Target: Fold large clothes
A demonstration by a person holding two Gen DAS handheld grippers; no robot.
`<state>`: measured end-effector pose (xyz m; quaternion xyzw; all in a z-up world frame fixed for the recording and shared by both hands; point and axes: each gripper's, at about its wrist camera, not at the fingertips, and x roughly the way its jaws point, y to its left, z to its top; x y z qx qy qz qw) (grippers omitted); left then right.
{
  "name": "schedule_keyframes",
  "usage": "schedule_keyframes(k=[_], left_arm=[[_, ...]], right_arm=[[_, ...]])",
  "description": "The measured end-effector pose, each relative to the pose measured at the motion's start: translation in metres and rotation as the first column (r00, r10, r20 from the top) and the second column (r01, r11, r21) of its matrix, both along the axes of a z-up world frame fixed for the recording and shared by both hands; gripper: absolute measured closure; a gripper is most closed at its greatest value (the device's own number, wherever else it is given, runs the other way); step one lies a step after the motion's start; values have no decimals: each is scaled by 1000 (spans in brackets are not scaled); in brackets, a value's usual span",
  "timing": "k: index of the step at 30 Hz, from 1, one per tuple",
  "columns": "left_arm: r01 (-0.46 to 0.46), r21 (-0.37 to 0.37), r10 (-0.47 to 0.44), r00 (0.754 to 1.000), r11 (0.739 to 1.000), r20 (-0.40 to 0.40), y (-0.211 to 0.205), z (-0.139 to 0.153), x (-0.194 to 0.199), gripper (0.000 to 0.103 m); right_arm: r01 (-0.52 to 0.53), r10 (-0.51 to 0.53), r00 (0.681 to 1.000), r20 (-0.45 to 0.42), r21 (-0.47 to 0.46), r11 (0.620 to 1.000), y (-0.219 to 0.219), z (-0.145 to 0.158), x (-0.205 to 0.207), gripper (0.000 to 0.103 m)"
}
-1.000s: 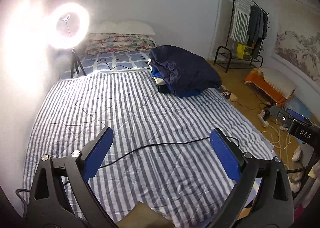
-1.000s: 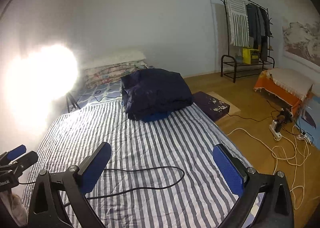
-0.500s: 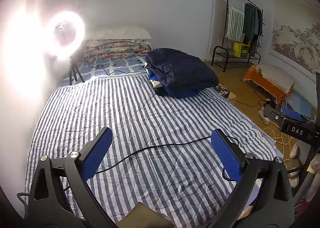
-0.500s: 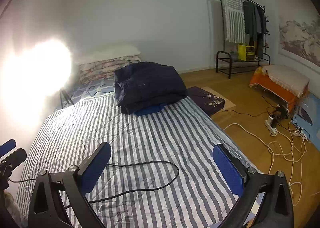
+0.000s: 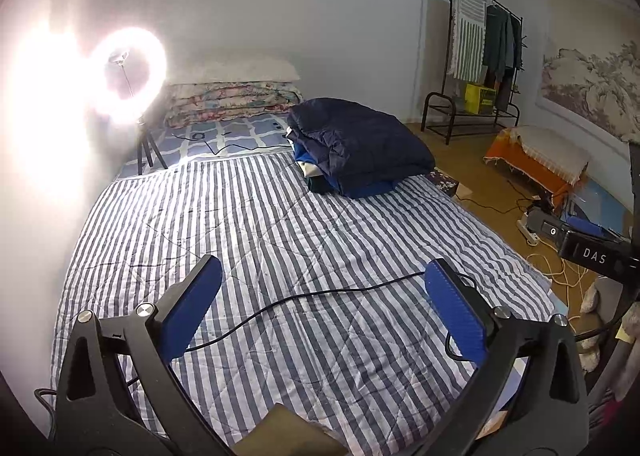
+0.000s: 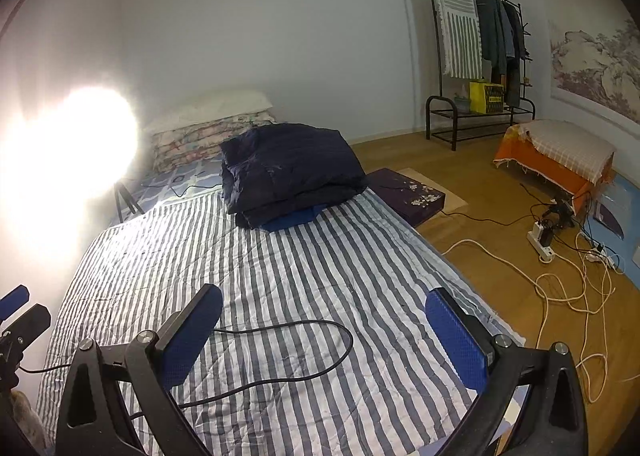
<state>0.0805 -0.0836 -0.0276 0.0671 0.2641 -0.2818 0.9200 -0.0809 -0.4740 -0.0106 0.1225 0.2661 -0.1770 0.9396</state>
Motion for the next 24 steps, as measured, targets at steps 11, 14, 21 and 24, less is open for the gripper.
schedule_keyframes(k=[11,14,21,24], left_arm=[[-1,2,1,1000,1000,4,-1,0,-1,0],[1,3,-1,1000,1000,4,-1,0,-1,0],[5,3,-5,1000,1000,3,-1,0,-1,0],[6,4,-6,1000,1000,4,-1,-1,-1,0]], right_arm=[[2,-2,1000,-1,10,1000,-3,-2,-1,0],[4,-4,1000,-1,14,1000,-2,-3,-1,0],[4,-4,1000,-3,18,1000,0,-4,-2,0],[7,-7,1000,-2,21,1000,0,-5,-2,0]])
